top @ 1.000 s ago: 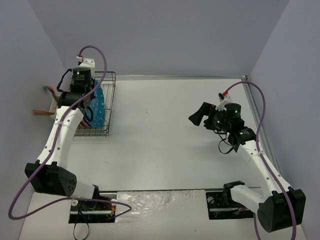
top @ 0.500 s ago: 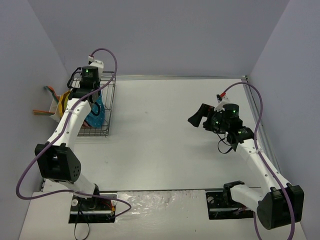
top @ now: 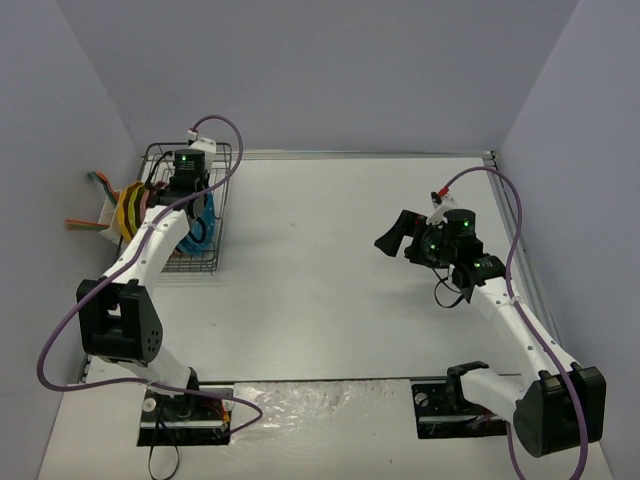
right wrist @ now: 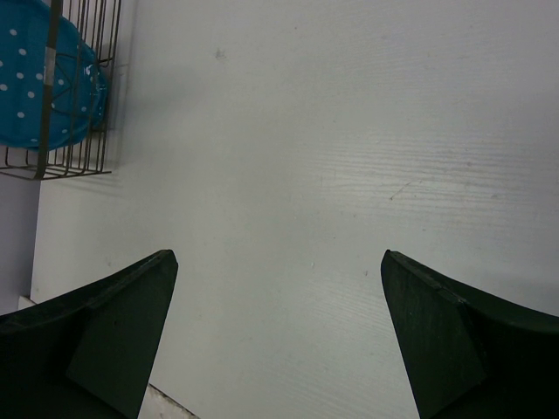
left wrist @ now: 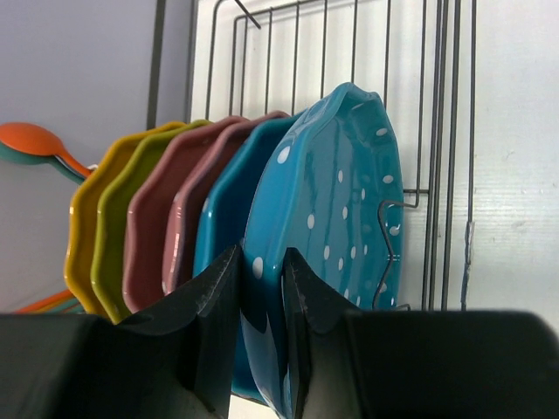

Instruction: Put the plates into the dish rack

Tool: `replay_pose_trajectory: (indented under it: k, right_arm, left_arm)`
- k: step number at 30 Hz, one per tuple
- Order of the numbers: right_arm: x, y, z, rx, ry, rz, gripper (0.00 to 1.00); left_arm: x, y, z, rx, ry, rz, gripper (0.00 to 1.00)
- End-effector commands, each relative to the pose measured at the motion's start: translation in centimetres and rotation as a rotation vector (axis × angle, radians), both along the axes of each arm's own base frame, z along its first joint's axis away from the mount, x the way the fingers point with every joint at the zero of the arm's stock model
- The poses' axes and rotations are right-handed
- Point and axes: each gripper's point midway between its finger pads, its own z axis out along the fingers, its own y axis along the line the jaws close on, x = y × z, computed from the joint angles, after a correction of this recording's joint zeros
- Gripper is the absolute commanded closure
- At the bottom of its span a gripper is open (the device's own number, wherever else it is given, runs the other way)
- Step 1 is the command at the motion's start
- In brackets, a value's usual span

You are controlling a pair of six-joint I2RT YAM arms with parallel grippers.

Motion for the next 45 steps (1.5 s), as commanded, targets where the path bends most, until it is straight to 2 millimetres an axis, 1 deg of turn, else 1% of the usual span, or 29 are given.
replay_pose_trajectory:
  k: [1,5,7,9,10,13,15,17,19,20,22,24,25,27,29,31,32,33,34,36,37,38,40,42,45]
  right_arm:
    - [0.7,0.4,1.3,0.023,-0.066,0.024,0.00]
    - [0.7,0.5,1.4,0.031,-0.069,0.029,0.00]
    - [0.7,0.6,1.6,0.035,-0.072,0.027,0.00]
    - [0.8,0.6,1.6,0.037,-0.073,0.026,0.00]
    - [0.8,0.6,1.7,0.041,-0.074,0.028,0.00]
    - [0.7,0.7,2.2,0.044,-0.087,0.029,0.00]
    - [0.8,0.6,2.5,0.044,-0.095,0.024,0.00]
    - [0.8,0.5,2.9,0.046,-0.105,0.016,0.00]
    - [0.8,0.5,3.1,0.050,-0.107,0.012,0.00]
    - [0.9,0.5,3.2,0.052,-0.110,0.013,0.00]
    - [0.8,0.5,3.6,0.057,-0.118,0.012,0.00]
    - [0.8,0.4,4.4,0.057,-0.142,0.007,0.00]
    - [0.9,0.3,5.1,0.056,-0.164,0.000,0.00]
    - [0.8,-0.3,7.0,0.051,-0.225,-0.028,0.00]
    - [1.2,-1.1,9.0,0.032,-0.289,-0.071,0.00]
    - [1.0,-2.1,11.8,0.011,-0.378,-0.110,0.00]
    - [0.7,-2.4,13.1,0.001,-0.422,-0.121,0.00]
    - [0.9,-2.8,13.8,-0.007,-0.439,-0.142,0.00]
    - [0.5,-4.0,15.6,-0.045,-0.502,-0.184,0.00]
    - [-0.2,-5.3,18.0,-0.090,-0.566,-0.227,0.00]
    - [-0.5,-5.8,18.0,-0.133,-0.566,-0.236,0.00]
    - [-0.5,-6.3,18.3,-0.144,-0.562,-0.258,0.00]
    - [-1.4,-6.9,19.3,-0.178,-0.589,-0.286,0.00]
    - [-2.3,-7.7,20.3,-0.200,-0.631,-0.312,0.00]
    - [-3.3,-8.0,21.0,-0.213,-0.670,-0.316,0.00]
  left_arm:
    - [1.7,1.1,6.8,0.008,-0.257,0.053,1.00]
    - [1.9,1.1,5.7,0.009,-0.249,0.053,1.00]
    - [2.0,1.1,4.7,0.011,-0.234,0.052,0.98]
    - [2.1,1.2,4.5,0.013,-0.239,0.058,0.93]
    - [2.0,1.3,4.1,0.015,-0.232,0.058,0.87]
    - [2.1,1.3,4.3,0.015,-0.258,0.061,0.73]
    - [1.9,1.4,4.4,0.015,-0.263,0.065,0.68]
    - [1.8,1.5,5.0,0.012,-0.285,0.070,0.62]
    - [1.5,1.4,6.0,0.006,-0.313,0.067,0.55]
    - [1.4,1.4,6.6,0.000,-0.330,0.063,0.50]
    - [0.6,1.3,8.7,-0.021,-0.378,0.057,0.39]
    - [-0.1,0.9,10.3,-0.043,-0.407,0.044,0.34]
    - [-0.8,0.8,11.5,-0.062,-0.430,0.041,0.31]
    - [-2.8,0.6,14.4,-0.112,-0.481,0.034,0.21]
    - [-4.4,0.3,15.7,-0.158,-0.491,0.024,0.14]
    - [-7.5,0.3,17.7,-0.197,-0.516,0.021,0.06]
    - [-8.5,0.2,18.0,-0.210,-0.514,0.016,0.04]
    - [-9.5,0.2,18.0,-0.224,-0.509,0.016,0.04]
    - [-11.5,0.1,17.1,-0.257,-0.475,0.021,0.03]
    - [-15.3,0.4,17.9,-0.287,-0.503,0.026,0.03]
    - [-16.9,0.6,17.1,-0.294,-0.474,0.033,0.03]
    - [-17.8,0.6,17.6,-0.305,-0.500,0.031,0.03]
    - [-21.5,0.8,16.6,-0.331,-0.484,0.033,0.03]
    - [-24.1,1.0,16.6,-0.360,-0.519,0.044,0.03]
    - [-26.5,1.3,15.6,-0.379,-0.506,0.061,0.03]
